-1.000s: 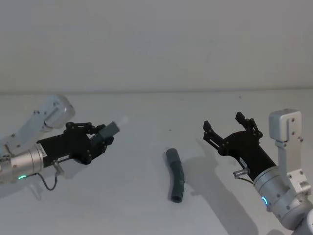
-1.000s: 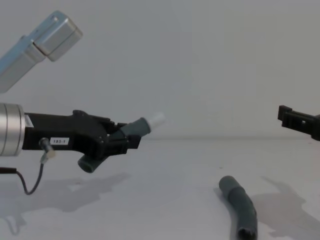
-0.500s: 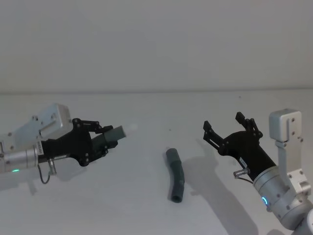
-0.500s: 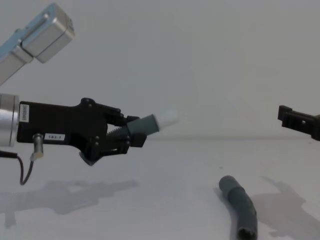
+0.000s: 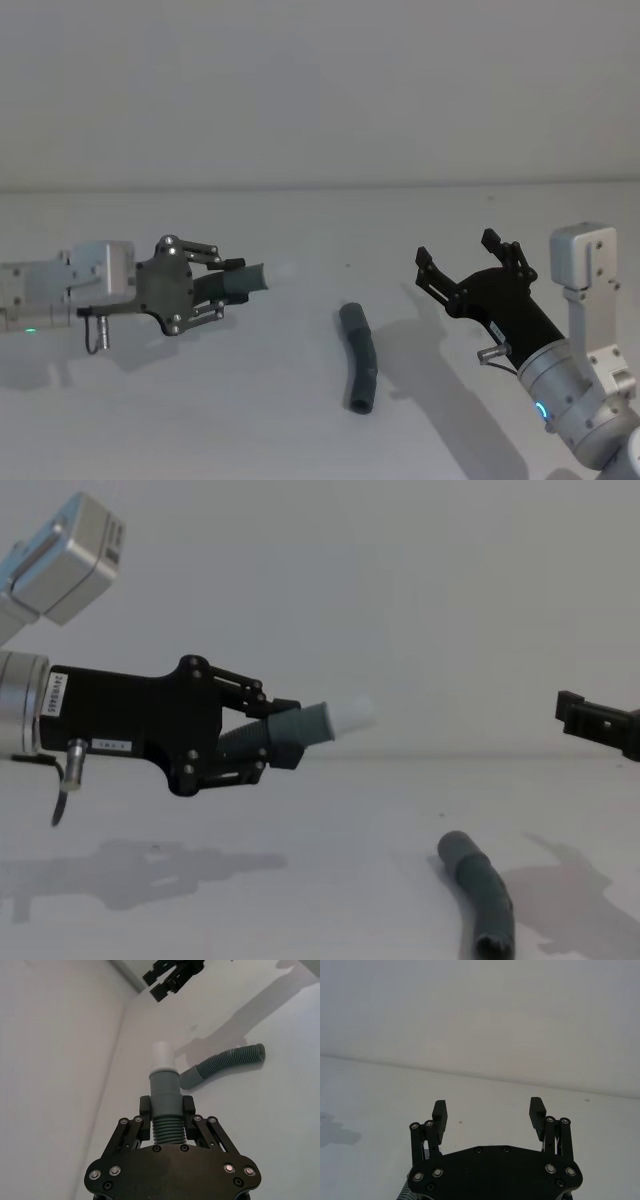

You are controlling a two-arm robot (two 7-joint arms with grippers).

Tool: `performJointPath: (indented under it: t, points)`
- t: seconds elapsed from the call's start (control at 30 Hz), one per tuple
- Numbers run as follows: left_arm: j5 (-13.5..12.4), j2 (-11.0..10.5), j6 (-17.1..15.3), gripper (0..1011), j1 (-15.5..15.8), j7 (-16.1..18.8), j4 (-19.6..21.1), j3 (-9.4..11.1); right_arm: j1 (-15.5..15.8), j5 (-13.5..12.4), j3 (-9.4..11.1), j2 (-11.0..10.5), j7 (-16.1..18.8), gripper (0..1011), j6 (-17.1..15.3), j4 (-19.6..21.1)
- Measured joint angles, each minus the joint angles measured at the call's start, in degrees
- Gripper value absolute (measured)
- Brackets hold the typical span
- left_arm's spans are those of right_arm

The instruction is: Use both hands to pick up one end of the pipe from the table, align the ends, and insert them.

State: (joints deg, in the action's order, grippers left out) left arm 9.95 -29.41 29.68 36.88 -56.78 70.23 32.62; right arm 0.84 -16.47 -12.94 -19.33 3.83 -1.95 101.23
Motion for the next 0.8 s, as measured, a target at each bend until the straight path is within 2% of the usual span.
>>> performJointPath:
  t: [0.13,0.43,0.67,0.8]
  points:
    - [-0.4,0.6,4.1,336,1.6,-1.2,-2.4,0.6,0.0,0.0,0.0,0.0,0.0,1000,0.0,0.0]
    - [-1.2,1.4,8.4,336,3.4,-2.1,-5.2,1.3,0.0,0.0,0.1,0.4,-0.3,1000,-0.5,0.2]
    - [-1.5,1.7,10.4,336,4.2,-2.4,-6.5,1.7,-0.3,-0.2,0.0,1.7,-1.4,1000,-3.7,1.5]
    - [-1.6,1.8,11.1,336,4.5,-2.5,-6.9,1.8,-1.0,-0.2,-0.5,2.5,-2.2,1000,-6.6,2.3]
